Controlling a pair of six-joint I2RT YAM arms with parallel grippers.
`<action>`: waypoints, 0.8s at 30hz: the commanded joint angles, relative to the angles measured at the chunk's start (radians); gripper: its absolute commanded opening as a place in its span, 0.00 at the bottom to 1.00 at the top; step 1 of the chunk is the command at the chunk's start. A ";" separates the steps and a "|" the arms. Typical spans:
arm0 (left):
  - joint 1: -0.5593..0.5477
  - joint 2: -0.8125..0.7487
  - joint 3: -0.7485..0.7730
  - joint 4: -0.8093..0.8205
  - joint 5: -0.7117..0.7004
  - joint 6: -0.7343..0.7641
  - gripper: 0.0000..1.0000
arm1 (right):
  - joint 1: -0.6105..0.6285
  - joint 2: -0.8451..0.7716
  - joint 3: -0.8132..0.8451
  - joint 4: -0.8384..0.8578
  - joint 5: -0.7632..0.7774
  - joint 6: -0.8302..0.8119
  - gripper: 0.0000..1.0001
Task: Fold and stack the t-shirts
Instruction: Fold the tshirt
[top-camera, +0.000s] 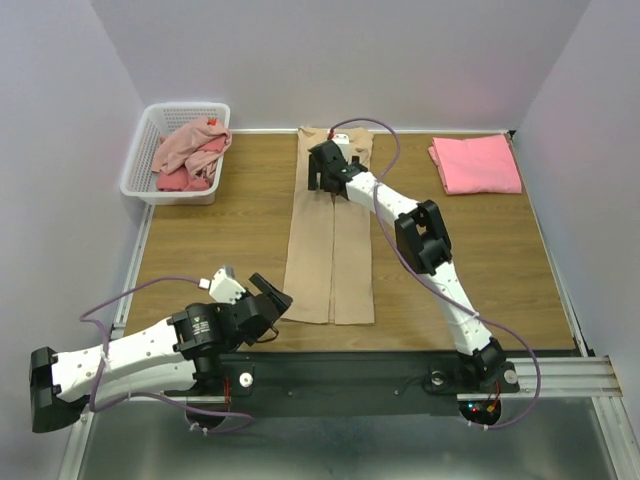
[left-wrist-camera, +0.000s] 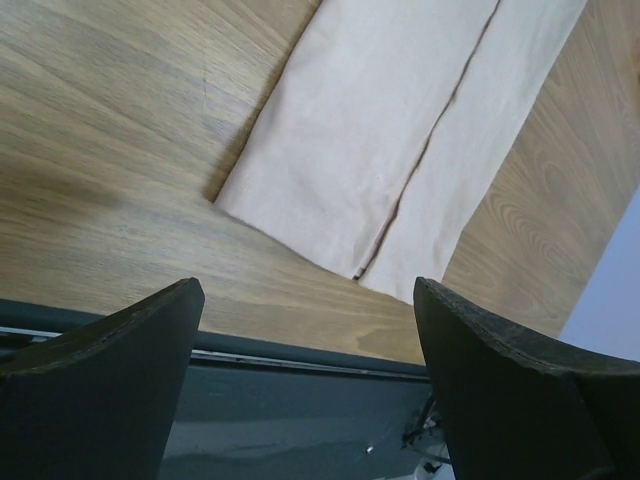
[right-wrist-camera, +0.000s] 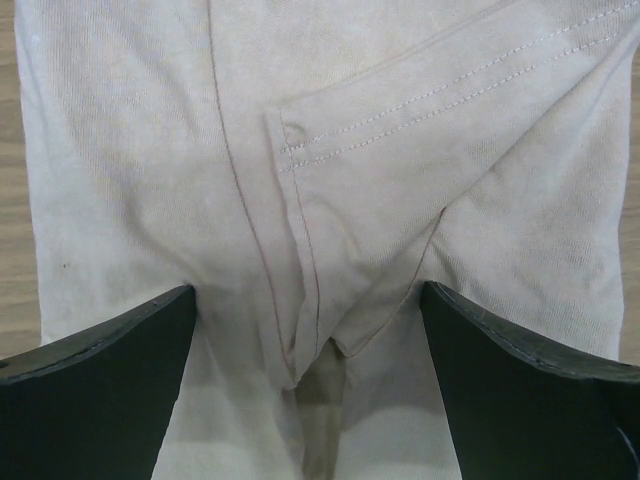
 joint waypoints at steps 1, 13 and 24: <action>0.076 0.041 0.010 0.056 -0.022 0.090 0.99 | -0.011 0.006 0.029 -0.061 -0.049 -0.045 1.00; 0.448 0.300 -0.045 0.379 0.285 0.529 0.98 | 0.006 -0.511 -0.398 -0.061 -0.289 -0.099 1.00; 0.443 0.253 -0.192 0.470 0.489 0.560 0.79 | 0.014 -1.146 -1.214 -0.049 -0.224 0.151 1.00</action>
